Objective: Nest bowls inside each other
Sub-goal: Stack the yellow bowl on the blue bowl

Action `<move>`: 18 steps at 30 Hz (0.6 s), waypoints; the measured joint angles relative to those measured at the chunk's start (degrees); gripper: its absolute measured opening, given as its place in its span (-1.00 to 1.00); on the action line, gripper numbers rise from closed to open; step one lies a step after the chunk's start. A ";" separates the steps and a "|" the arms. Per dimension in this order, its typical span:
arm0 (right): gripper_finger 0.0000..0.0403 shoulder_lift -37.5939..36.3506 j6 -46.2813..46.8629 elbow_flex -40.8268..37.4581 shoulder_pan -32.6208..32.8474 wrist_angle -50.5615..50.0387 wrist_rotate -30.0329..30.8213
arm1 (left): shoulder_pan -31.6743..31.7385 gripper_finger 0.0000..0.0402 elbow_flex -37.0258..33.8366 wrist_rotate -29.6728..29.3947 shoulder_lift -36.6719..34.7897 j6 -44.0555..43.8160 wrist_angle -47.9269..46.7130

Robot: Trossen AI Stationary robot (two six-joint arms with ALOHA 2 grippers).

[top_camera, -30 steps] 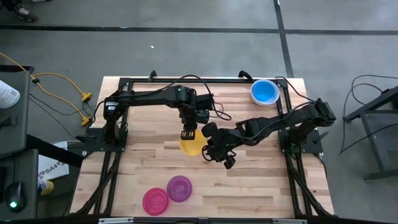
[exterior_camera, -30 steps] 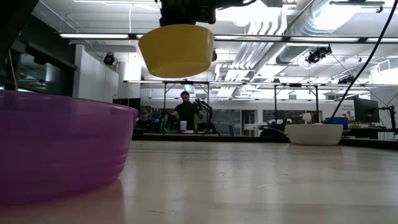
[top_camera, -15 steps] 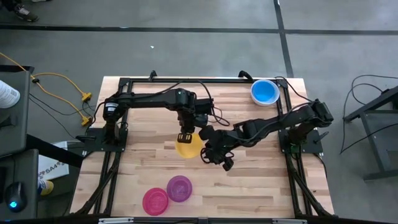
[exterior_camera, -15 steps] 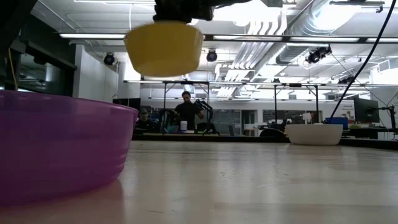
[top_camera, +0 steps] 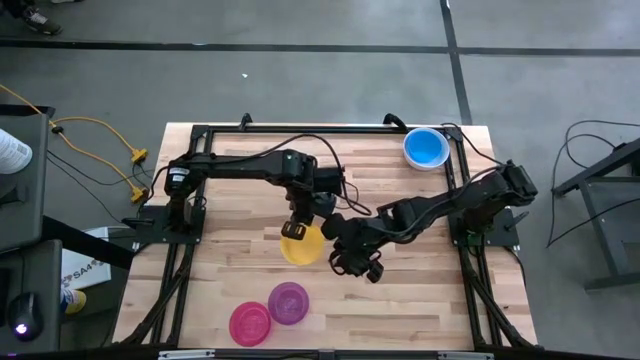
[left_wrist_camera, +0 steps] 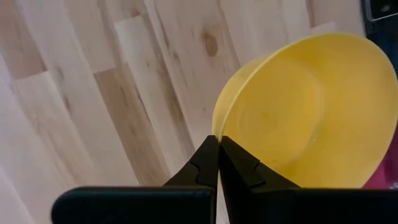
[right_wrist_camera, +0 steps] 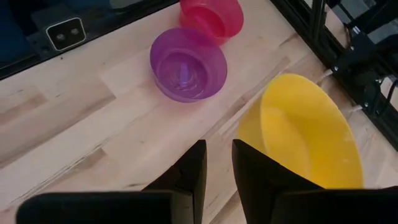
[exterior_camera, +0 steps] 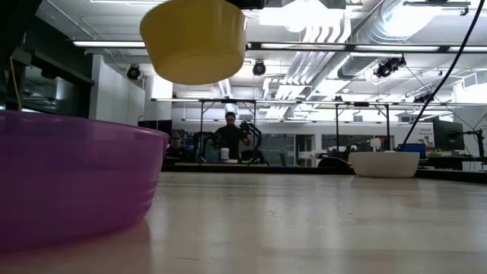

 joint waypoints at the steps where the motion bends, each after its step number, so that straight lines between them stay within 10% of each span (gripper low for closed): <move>1: -0.65 -0.04 -0.15 0.00 0.00 -0.02 -0.04 | 0.04 -1.00 0.00 0.27 0.00 0.23 0.36; 18: -0.65 -0.04 10.11 0.00 0.90 -4.45 8.38 | 2.02 -1.00 0.00 -4.53 -0.02 -11.86 -1.02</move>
